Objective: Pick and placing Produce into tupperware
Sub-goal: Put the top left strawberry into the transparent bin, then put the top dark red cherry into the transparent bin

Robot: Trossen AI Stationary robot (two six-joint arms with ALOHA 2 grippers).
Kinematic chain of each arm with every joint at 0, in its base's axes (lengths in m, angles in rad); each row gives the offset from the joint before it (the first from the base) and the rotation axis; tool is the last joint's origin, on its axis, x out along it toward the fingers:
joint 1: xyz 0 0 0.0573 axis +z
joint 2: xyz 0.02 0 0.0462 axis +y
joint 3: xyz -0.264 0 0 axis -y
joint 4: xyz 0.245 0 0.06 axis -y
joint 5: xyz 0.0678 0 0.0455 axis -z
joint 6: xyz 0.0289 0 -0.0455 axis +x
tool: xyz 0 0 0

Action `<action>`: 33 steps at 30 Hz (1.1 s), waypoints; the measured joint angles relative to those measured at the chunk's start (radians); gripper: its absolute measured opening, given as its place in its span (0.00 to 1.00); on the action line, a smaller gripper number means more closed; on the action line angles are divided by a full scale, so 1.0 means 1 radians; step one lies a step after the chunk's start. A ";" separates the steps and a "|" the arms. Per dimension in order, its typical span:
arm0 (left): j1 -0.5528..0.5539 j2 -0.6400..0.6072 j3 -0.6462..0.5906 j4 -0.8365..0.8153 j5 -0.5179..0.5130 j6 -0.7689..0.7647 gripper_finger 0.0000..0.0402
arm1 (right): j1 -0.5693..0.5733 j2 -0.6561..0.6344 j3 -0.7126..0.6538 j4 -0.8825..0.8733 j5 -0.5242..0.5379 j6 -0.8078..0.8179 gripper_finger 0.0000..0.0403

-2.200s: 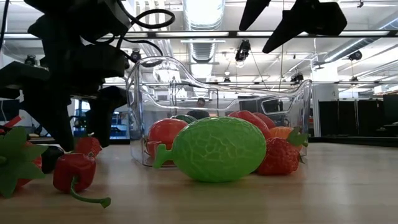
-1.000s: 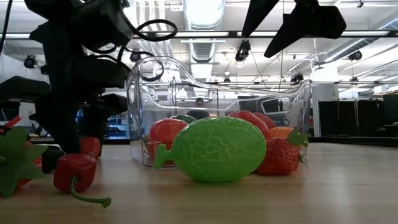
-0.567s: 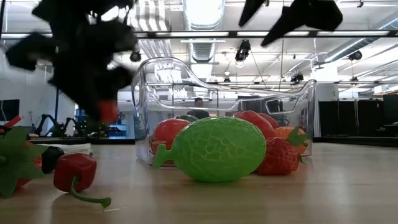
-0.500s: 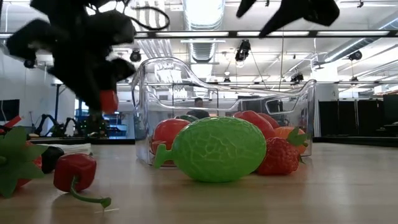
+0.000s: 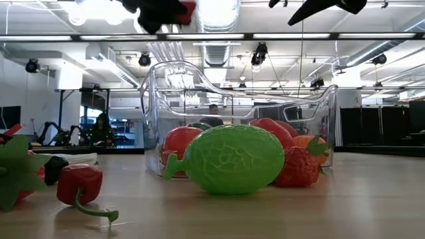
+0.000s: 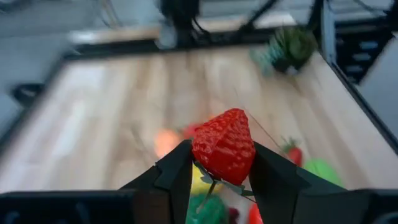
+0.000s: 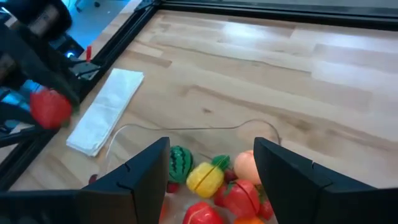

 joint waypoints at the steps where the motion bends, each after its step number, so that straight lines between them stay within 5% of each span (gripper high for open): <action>1: 0.006 0.029 0.006 -0.008 0.028 -0.026 0.31 | 0.000 -0.001 0.000 -0.001 0.000 0.000 0.56; 8: 0.037 0.252 0.059 0.002 0.178 -0.306 0.34 | 0.001 0.007 -0.003 0.002 -0.022 0.008 0.56; 15: 0.037 0.358 0.143 -0.014 0.191 -0.289 0.57 | 0.001 0.011 -0.007 0.001 -0.080 0.014 0.56; 22: 0.037 0.264 0.150 -0.121 0.178 -0.171 0.72 | 0.001 0.011 -0.010 -0.008 -0.091 0.009 0.56; 33: -0.033 0.101 0.098 -0.689 0.148 -0.175 0.73 | -0.040 0.011 -0.022 -0.025 -0.083 -0.044 0.56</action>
